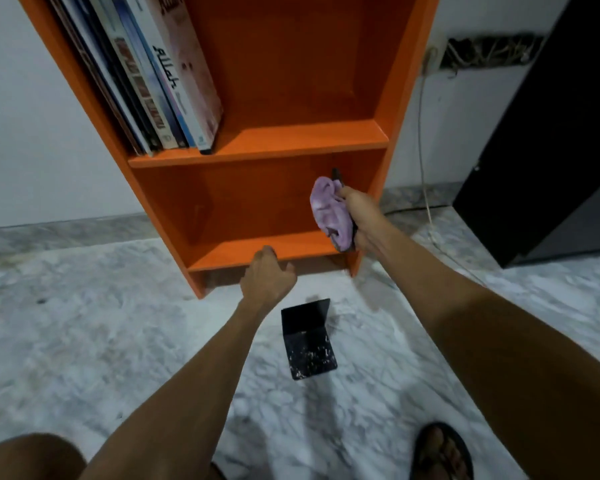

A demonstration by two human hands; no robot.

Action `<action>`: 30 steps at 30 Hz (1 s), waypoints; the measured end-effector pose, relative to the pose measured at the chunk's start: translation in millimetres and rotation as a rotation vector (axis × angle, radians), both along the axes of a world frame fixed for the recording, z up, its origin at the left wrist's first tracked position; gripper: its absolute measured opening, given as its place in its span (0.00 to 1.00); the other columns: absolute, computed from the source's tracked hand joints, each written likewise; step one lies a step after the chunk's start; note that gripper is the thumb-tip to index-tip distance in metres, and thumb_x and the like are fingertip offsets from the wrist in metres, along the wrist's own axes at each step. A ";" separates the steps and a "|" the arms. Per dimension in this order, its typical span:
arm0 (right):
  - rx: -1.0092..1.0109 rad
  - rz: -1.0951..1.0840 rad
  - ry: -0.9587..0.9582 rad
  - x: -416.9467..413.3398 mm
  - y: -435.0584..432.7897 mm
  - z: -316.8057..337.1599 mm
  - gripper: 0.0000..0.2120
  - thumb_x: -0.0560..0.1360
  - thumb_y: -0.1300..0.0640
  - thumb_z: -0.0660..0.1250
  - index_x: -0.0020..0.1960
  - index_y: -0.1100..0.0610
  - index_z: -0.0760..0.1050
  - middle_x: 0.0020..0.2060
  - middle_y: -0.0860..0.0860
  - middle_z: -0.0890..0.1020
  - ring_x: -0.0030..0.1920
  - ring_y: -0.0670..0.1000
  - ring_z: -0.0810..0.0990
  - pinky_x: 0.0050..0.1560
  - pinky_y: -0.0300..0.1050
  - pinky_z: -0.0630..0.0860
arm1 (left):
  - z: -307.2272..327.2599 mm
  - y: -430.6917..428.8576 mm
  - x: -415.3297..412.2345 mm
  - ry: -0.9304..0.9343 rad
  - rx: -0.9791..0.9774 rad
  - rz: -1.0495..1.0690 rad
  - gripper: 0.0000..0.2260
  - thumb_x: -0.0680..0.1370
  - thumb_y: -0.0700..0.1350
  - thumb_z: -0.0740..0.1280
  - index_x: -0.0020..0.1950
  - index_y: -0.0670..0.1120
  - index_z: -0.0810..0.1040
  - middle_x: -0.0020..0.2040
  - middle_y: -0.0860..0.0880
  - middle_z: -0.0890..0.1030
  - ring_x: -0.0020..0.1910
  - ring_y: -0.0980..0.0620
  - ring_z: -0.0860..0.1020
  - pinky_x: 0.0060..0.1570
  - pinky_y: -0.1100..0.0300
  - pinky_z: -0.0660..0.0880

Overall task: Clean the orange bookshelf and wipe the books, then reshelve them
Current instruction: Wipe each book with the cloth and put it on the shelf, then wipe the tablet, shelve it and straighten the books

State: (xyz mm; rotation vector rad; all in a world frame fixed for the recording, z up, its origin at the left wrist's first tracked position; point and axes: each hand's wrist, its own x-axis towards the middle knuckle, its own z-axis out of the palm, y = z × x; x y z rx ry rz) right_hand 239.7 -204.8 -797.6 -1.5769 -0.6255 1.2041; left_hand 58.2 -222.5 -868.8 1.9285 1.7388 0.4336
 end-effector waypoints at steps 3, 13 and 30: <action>-0.067 -0.020 0.132 17.5 -9.2 -56.2 0.27 0.83 0.50 0.60 0.74 0.68 0.63 0.72 0.70 0.63 0.72 0.68 0.65 0.71 0.66 0.64 | -44.3 -10.1 7.0 0.159 -0.181 -0.127 0.23 0.75 0.52 0.66 0.66 0.43 0.68 0.62 0.43 0.75 0.60 0.41 0.75 0.54 0.50 0.73; -0.260 -0.038 0.091 21.4 -58.0 -170.1 0.16 0.76 0.48 0.71 0.52 0.61 0.79 0.39 0.58 0.82 0.33 0.53 0.81 0.33 0.40 0.78 | -131.8 -4.7 1.5 0.276 -0.190 -0.199 0.08 0.78 0.44 0.63 0.56 0.47 0.78 0.52 0.44 0.80 0.52 0.42 0.79 0.49 0.51 0.76; -0.090 0.182 -0.003 21.9 -47.7 -122.4 0.11 0.76 0.65 0.70 0.57 0.58 0.77 0.39 0.53 0.82 0.36 0.50 0.81 0.41 0.44 0.78 | -43.2 -7.7 -16.6 -0.194 0.154 -0.273 0.06 0.78 0.47 0.68 0.49 0.47 0.83 0.37 0.51 0.82 0.35 0.49 0.79 0.35 0.58 0.69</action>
